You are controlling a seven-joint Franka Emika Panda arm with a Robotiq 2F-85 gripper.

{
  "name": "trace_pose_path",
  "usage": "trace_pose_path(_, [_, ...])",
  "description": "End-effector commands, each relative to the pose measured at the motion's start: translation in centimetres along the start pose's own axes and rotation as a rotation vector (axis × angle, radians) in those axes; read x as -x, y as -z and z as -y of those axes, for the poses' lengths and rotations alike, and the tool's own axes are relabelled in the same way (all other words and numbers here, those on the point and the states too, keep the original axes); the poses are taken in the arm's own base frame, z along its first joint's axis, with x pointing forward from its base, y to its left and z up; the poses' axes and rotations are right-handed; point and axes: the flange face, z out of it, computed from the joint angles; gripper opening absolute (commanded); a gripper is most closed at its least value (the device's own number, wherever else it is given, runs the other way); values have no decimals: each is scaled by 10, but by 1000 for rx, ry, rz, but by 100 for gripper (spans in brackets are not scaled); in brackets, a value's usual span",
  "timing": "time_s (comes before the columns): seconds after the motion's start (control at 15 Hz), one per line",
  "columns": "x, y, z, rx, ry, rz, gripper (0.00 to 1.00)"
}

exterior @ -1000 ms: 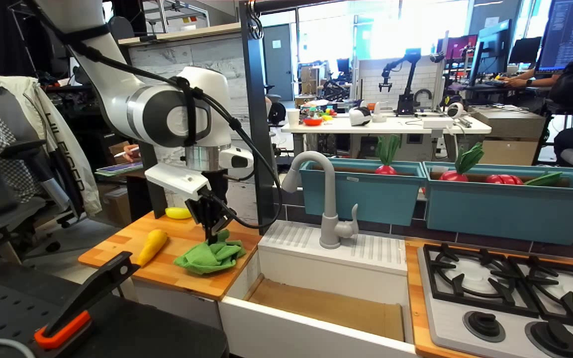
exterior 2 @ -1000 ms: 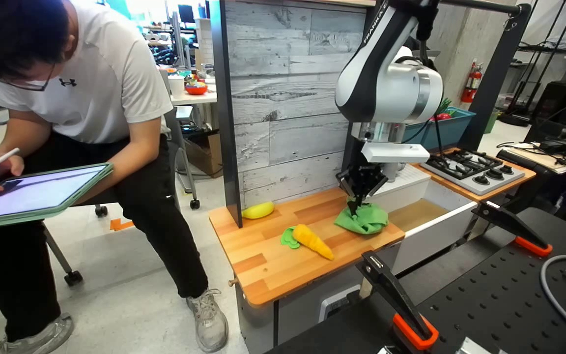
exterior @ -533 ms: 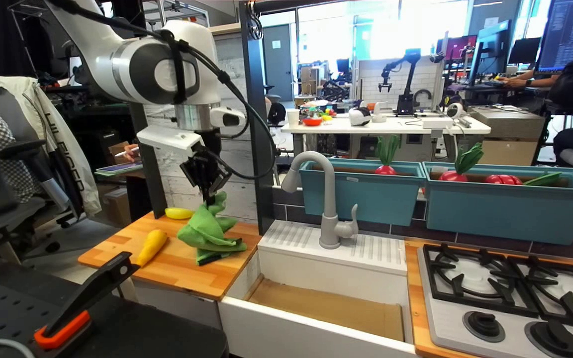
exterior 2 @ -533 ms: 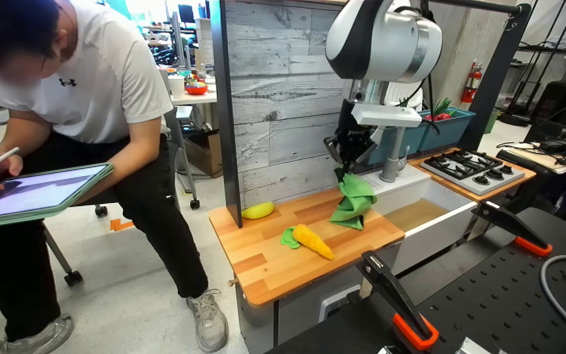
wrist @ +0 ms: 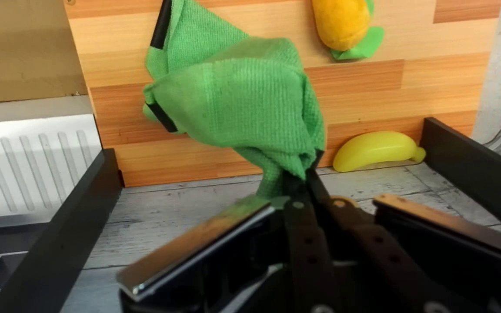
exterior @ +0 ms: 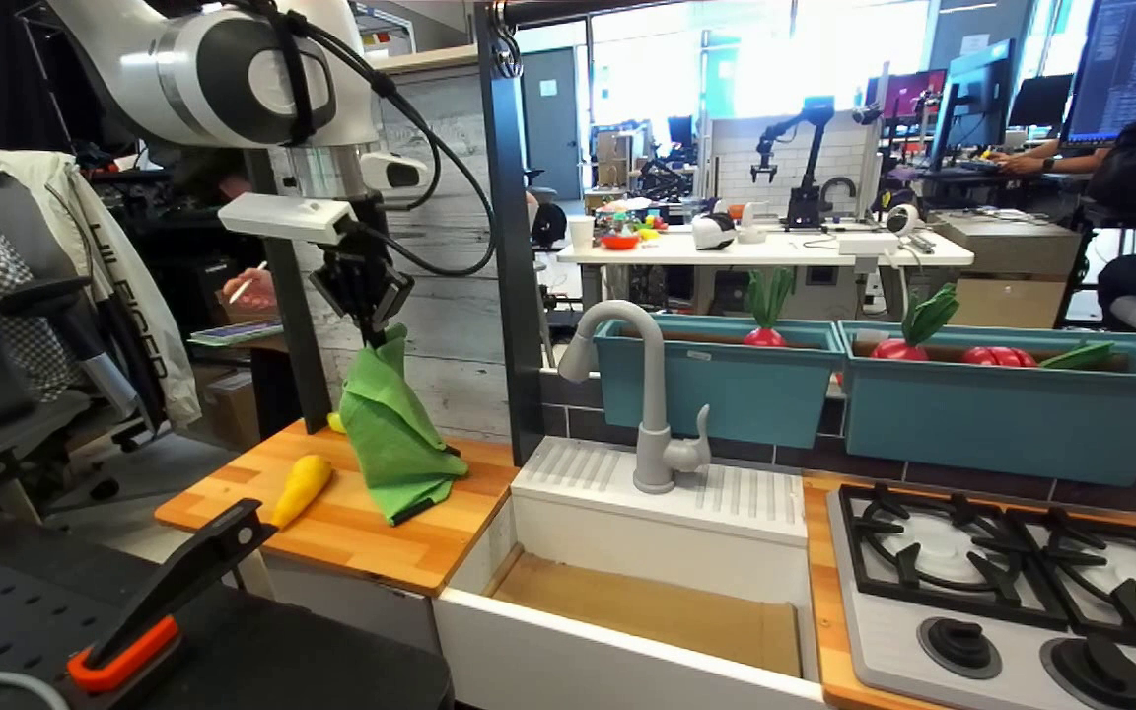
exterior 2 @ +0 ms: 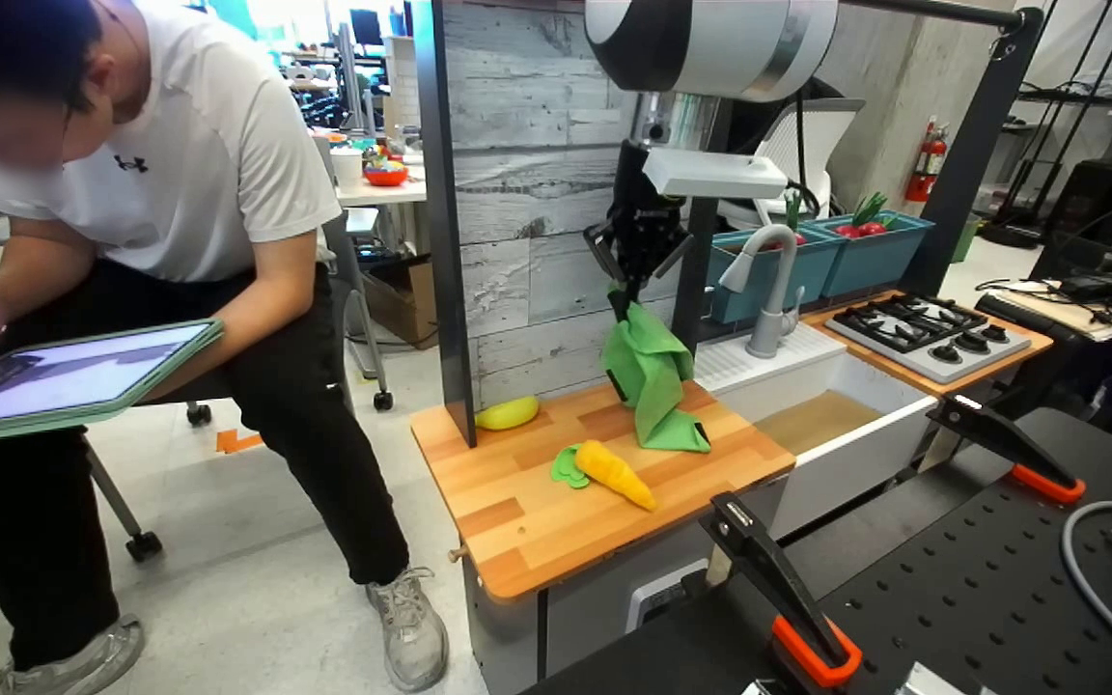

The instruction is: Move the green towel to the left

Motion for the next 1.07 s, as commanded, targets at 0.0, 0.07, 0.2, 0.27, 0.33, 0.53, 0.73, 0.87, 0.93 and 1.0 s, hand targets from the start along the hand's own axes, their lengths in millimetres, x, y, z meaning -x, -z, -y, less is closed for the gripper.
trace_pose_path(0.0, [3,9,8,13,67,1,1])
trace_pose_path(0.07, [3,9,9,13,82,4,1])
trace_pose_path(0.2, [3,9,11,10,105,7,1])
trace_pose_path(0.27, [3,9,11,5,115,9,1])
trace_pose_path(0.33, [3,9,12,2,122,10,1])
trace_pose_path(0.53, [4,9,15,-14,140,14,1])
trace_pose_path(0.73, [4,8,18,-33,148,17,1])
trace_pose_path(0.87, [4,8,19,-36,148,21,25])
trace_pose_path(0.93, [5,9,19,-37,149,26,36])
trace_pose_path(1.0, [5,8,19,-38,148,29,43])
